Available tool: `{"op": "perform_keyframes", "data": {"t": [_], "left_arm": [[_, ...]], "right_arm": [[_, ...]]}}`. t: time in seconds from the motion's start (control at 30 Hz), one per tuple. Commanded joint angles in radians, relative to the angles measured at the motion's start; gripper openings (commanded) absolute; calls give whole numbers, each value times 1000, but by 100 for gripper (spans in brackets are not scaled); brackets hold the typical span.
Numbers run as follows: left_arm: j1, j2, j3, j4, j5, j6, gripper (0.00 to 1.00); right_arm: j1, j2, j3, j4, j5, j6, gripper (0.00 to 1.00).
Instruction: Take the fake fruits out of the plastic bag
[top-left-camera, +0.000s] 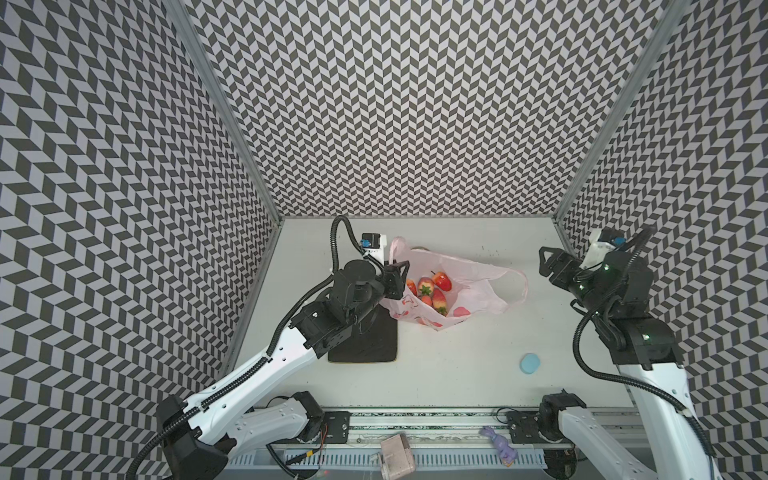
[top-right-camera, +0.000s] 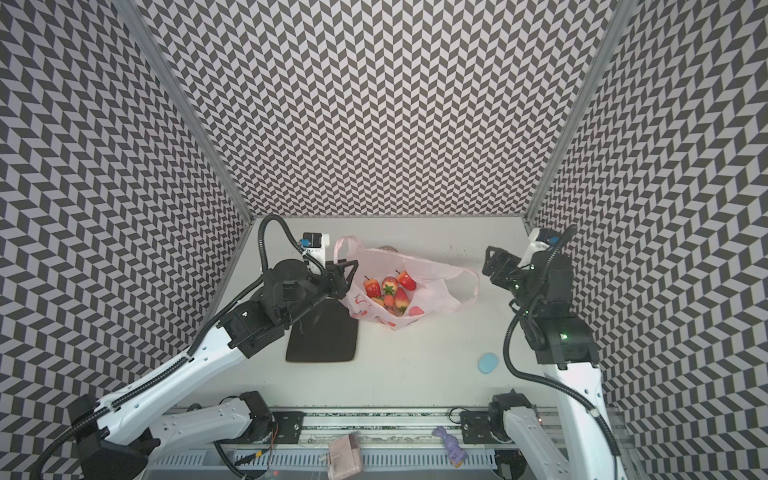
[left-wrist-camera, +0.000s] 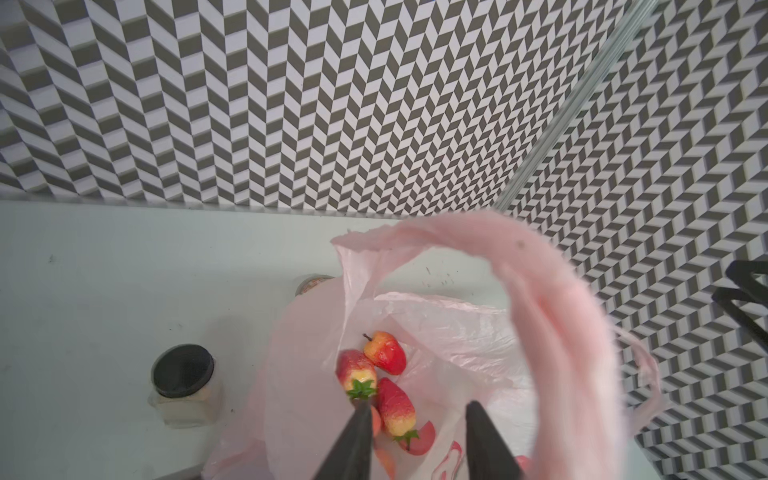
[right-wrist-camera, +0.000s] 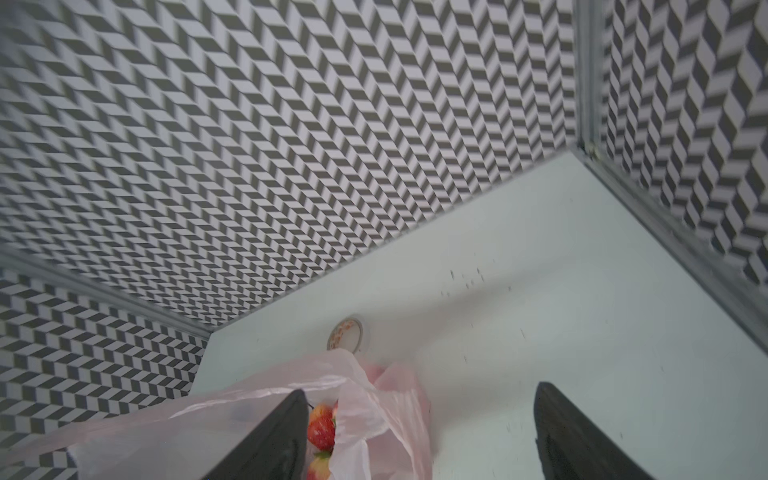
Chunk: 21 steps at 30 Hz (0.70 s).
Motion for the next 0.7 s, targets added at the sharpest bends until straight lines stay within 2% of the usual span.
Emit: {"op": "perform_keyframes", "data": {"t": [0.0, 0.07, 0.1, 0.17, 0.27, 0.47, 0.6, 0.67], "left_arm": [[6, -29, -28, 32, 20, -16, 21], [4, -45, -53, 57, 26, -16, 12], [5, -53, -65, 68, 27, -17, 9], [5, -71, -85, 83, 29, -19, 4], [5, -96, -118, 95, 36, -22, 0], [4, -148, -197, 137, 53, -23, 0], [4, -166, -215, 131, 57, -30, 0], [4, -173, -225, 126, 59, -34, 0]], "right_arm": [[22, 61, 46, 233, -200, -180, 83], [95, 125, 62, 252, -288, -277, 81], [149, 147, 66, 250, -291, -335, 80], [304, 196, 66, 233, -245, -539, 80], [429, 285, 57, 208, -152, -763, 86], [489, 502, 86, 140, -118, -1014, 85], [493, 564, 45, 276, -34, -1043, 83], [493, 596, 37, 328, 22, -1043, 79]]}}
